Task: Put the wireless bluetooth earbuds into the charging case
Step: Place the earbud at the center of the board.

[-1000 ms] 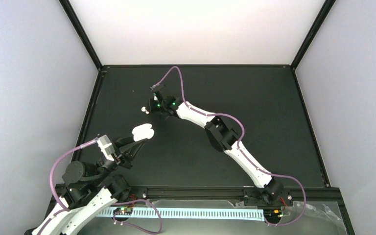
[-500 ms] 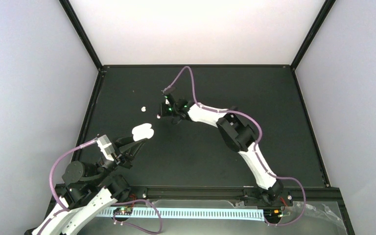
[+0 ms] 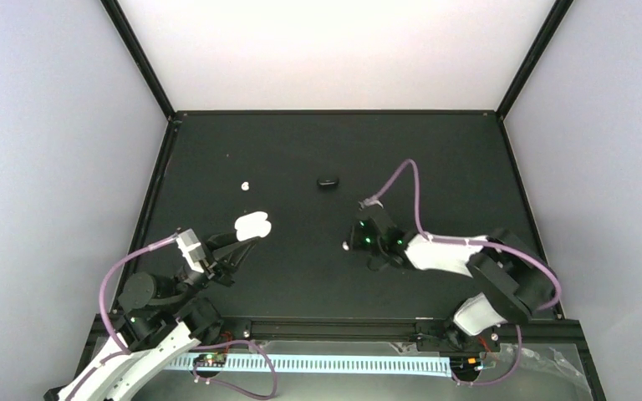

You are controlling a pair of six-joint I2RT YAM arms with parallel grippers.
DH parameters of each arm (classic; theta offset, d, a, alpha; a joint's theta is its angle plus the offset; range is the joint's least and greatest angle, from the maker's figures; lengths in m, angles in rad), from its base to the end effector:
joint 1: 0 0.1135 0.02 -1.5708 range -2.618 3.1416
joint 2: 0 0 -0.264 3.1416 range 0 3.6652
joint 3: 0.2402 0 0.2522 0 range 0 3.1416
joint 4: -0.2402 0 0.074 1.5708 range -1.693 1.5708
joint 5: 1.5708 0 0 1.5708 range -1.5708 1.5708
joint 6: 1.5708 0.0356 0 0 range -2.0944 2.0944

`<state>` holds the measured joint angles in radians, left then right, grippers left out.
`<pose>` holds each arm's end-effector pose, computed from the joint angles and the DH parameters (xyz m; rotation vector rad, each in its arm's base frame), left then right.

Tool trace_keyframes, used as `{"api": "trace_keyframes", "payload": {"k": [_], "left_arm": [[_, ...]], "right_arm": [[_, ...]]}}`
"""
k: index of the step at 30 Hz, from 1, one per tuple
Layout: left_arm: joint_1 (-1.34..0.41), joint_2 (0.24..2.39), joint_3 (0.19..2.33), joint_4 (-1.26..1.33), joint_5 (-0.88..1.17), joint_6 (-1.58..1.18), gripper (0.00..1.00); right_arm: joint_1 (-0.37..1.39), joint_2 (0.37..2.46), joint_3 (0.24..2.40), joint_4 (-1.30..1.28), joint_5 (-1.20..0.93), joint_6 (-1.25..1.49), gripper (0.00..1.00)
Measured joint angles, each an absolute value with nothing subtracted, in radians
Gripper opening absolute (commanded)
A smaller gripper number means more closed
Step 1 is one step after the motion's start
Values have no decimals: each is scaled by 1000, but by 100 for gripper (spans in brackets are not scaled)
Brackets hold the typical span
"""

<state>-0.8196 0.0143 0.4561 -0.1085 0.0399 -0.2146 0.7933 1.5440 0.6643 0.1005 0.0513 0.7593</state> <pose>0.0367 -0.0414 0.3121 0.4190 1.2213 -0.9185 0.2070 0.2077 0.1499 -0.0154 2.4589 0.6748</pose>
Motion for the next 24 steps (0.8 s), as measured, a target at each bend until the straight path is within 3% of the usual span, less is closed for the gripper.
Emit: {"api": "trace_keyframes", "payload": {"k": [4, 11, 19, 24], "left_arm": [[-820, 47, 424, -65, 60, -233, 2], [-820, 134, 414, 13, 105, -273, 2], [-820, 159, 399, 63, 125, -300, 1], [-820, 160, 395, 76, 128, -311, 1]], "right_arm": [[791, 1422, 508, 81, 106, 880, 13], [791, 1289, 466, 89, 184, 1040, 14], [791, 1296, 440, 86, 202, 1163, 18], [791, 1303, 440, 87, 200, 1181, 26]]}}
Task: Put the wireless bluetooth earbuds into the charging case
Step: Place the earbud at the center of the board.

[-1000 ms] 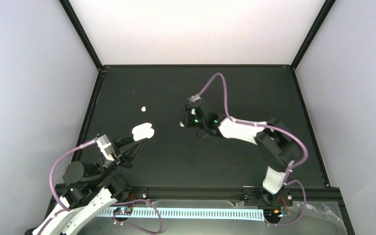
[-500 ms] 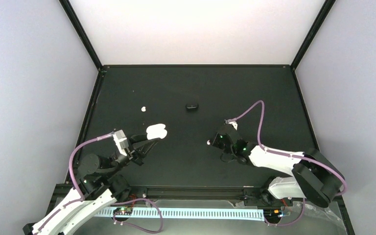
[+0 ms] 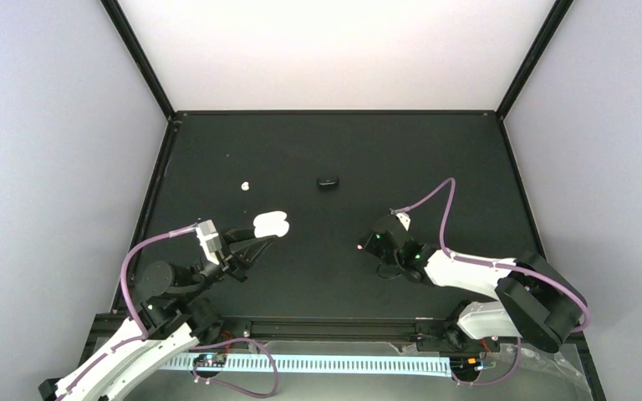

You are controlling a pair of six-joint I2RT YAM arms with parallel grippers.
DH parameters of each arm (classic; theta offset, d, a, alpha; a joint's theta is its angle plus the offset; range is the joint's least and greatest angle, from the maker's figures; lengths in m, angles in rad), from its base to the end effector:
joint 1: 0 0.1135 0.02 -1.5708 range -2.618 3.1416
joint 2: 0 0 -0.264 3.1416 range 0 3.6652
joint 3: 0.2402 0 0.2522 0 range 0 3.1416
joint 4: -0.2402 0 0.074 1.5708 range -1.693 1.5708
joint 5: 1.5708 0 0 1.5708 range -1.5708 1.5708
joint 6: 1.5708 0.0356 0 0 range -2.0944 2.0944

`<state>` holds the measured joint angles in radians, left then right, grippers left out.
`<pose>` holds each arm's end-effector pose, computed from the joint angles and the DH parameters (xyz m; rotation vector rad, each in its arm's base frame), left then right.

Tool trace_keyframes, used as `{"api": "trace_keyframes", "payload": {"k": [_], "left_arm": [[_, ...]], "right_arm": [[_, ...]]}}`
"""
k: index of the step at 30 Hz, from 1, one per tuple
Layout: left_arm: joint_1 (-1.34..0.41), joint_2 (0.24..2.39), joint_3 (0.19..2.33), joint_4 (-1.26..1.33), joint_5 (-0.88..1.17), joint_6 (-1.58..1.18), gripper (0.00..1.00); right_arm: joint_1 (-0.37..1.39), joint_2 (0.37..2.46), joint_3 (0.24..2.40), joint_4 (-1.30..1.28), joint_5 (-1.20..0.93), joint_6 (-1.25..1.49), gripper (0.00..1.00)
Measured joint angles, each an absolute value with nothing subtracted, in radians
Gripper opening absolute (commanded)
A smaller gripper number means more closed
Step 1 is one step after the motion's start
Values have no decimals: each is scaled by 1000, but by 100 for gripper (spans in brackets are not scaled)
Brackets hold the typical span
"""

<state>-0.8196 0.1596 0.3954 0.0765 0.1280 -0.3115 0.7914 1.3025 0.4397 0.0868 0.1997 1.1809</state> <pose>0.0564 -0.0671 0.3046 0.4471 1.2564 -1.0498 0.1685 0.1605 0.1447 0.5749 2.3824 0.7217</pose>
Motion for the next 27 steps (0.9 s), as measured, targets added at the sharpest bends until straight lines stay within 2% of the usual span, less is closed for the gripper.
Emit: {"api": "trace_keyframes", "payload": {"k": [6, 10, 15, 22, 27], "left_arm": [[-820, 160, 392, 76, 128, -316, 2], [-820, 160, 390, 76, 128, -316, 2], [-820, 160, 388, 78, 128, -316, 2], [-820, 186, 381, 97, 133, -317, 1], [-820, 190, 381, 101, 135, -317, 2]], "right_arm": [[791, 1291, 453, 49, 199, 1127, 36], [788, 1212, 464, -10, 215, 1039, 36], [712, 1155, 475, -50, 196, 881, 31], [623, 1312, 547, -93, 111, 683, 20], [622, 1364, 579, -112, 82, 621, 17]]}}
